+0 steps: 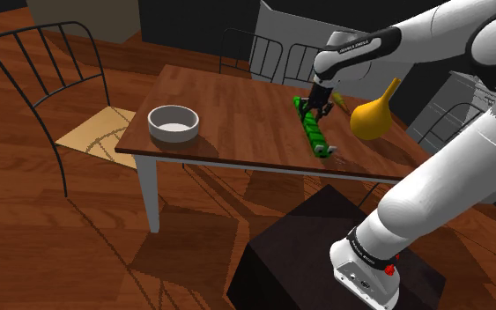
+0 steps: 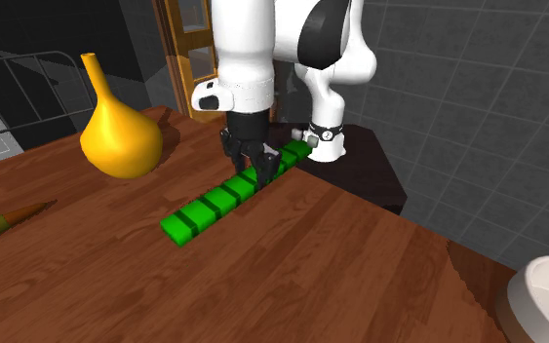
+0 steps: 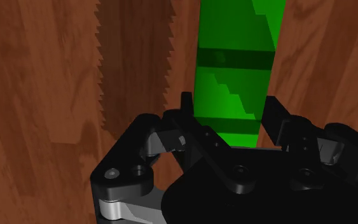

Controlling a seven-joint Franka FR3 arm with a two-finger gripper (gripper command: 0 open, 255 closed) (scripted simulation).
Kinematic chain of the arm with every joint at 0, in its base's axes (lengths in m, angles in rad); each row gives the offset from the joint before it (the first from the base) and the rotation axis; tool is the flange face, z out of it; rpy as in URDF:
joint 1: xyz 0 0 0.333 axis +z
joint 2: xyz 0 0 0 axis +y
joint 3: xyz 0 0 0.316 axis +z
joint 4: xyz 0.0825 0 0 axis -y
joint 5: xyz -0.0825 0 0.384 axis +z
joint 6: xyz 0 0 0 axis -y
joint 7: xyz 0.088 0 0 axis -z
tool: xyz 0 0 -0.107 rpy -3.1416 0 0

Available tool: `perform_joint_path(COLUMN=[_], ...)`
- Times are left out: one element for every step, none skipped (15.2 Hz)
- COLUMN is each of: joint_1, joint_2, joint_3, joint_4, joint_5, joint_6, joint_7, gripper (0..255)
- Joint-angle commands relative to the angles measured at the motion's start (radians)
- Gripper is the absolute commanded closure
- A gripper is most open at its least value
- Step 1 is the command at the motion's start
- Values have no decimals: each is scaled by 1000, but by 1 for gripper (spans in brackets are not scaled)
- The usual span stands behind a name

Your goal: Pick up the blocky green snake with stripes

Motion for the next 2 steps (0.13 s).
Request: perform_joint_path(joint_1=[1,1], joint_2=[-10,-10], joint_3=[1,1], joint_4=[8,8], joint_5=[-3,-3], joint_6=[-18,-18], joint_7=[3,3], gripper=[255,255])
